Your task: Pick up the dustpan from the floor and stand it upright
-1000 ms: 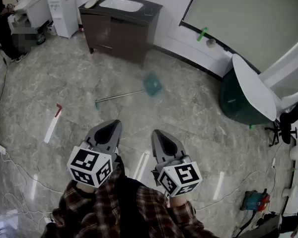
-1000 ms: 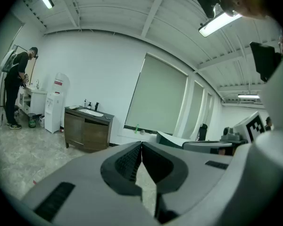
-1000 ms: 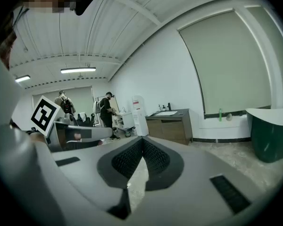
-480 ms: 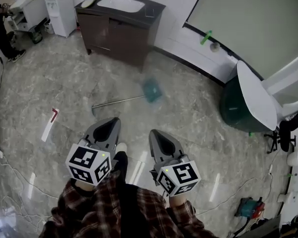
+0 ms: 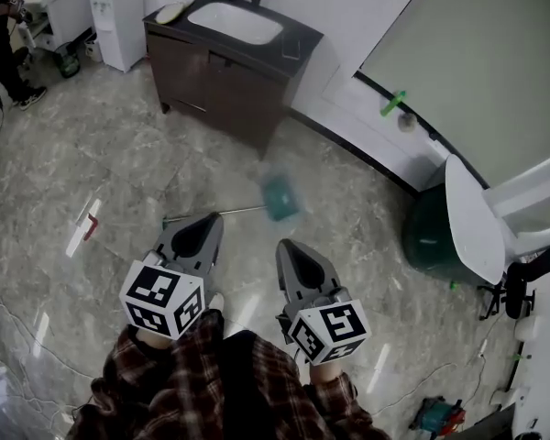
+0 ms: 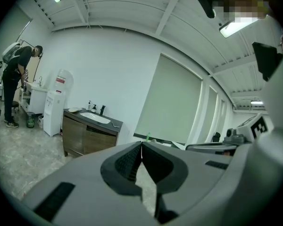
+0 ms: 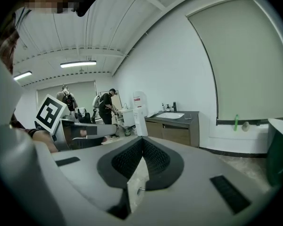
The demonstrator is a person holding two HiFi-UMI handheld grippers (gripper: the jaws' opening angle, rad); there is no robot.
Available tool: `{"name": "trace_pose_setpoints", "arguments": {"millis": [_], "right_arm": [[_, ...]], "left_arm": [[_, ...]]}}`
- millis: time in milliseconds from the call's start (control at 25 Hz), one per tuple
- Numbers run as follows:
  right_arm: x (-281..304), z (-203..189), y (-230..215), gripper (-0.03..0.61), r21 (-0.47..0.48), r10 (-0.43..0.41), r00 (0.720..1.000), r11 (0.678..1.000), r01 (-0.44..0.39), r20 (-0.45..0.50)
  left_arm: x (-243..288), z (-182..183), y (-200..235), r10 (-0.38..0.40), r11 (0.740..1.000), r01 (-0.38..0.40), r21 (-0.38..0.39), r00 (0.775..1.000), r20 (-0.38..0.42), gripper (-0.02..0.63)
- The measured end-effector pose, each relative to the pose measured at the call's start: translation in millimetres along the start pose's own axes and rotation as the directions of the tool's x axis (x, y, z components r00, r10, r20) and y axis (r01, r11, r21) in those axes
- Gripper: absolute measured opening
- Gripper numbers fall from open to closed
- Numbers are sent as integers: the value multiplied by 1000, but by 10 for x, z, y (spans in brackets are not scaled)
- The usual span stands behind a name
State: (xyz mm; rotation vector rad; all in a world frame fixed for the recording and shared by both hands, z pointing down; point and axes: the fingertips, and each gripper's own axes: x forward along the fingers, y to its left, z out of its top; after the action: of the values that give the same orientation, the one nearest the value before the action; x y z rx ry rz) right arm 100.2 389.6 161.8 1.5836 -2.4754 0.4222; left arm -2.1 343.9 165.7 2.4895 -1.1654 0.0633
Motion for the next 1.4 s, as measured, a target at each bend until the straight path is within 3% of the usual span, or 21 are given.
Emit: {"name": "trace_pose_setpoints", "arguments": {"millis": [400,680,880,1080,1400], "right_arm": [[590,154,-337,12,9,43,998,999,-43,-39],[1107,346,-794,12,-11,156,986,988,-157,-60],[1450,624,-1110,12,-39,274,960,960,-277,-65],[1690,804,-1279,12,-63,392,916,915,-398,-86],[2017,595,-1168,12,-30,516,837,848,-529,-184]], "left_arm": [[424,112,398,60,998,-61,-26,998,-27,12],[849,250,697,207,976,-207,-67,978,4,12],[1228,486,783,307,948,-301,-105,950,50,12],[1373,616,804,402,910,-388,-149,912,80,12],[1081,464,1131,565,807,-536,-247,823,62,12]]}}
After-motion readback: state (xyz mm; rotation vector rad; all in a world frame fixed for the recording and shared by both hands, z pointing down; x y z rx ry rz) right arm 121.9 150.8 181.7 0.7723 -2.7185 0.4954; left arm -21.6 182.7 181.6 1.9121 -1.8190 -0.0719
